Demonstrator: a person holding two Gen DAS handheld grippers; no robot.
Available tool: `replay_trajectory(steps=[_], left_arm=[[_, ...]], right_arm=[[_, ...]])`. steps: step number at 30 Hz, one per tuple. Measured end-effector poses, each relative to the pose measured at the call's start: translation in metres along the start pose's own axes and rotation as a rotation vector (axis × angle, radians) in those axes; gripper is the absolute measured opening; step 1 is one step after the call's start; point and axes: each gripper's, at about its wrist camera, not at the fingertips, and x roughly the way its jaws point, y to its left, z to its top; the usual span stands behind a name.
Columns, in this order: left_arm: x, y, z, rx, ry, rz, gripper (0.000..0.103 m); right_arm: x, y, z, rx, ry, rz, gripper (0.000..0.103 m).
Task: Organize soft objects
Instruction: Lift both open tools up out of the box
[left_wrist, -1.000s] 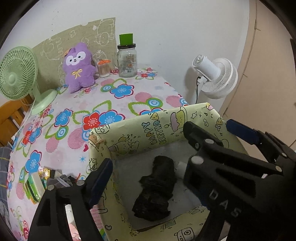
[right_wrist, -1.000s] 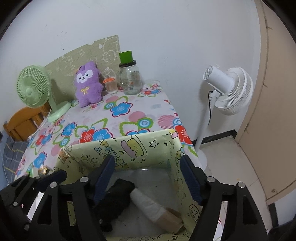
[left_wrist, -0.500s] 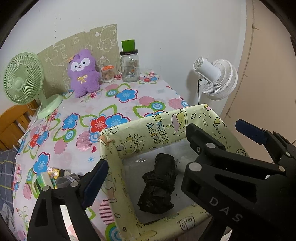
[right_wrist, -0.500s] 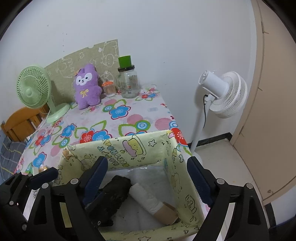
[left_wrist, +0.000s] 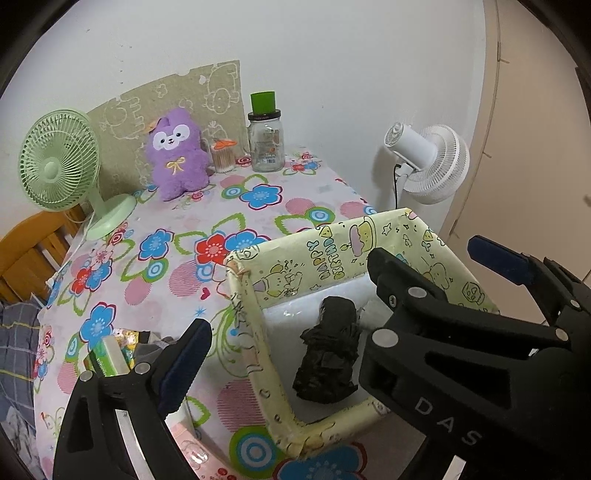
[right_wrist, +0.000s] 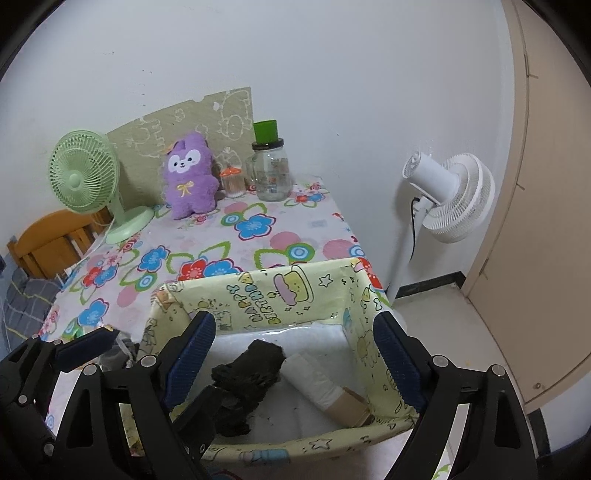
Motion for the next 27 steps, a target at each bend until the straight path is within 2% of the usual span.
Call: replay_trajectory(steps=[11, 20, 27], left_arm=[[-0.015, 0.018, -0.01, -0.022, -0.001, -0.019, 0.097], [-0.032, 0.037, -0.018, -0.029, -0.034, -0.019, 0.097], [-0.044, 0.056, -0.026, -0.045, -0.062, 0.007, 0.097]], right_arm=[[-0.019, 0.02, -0.004, 0.001, -0.022, -0.017, 0.089], [-0.032, 0.04, -0.006, -0.003, -0.038, -0.022, 0.09], [-0.041, 0.058, -0.009, -0.013, -0.05, -0.012, 0.09]])
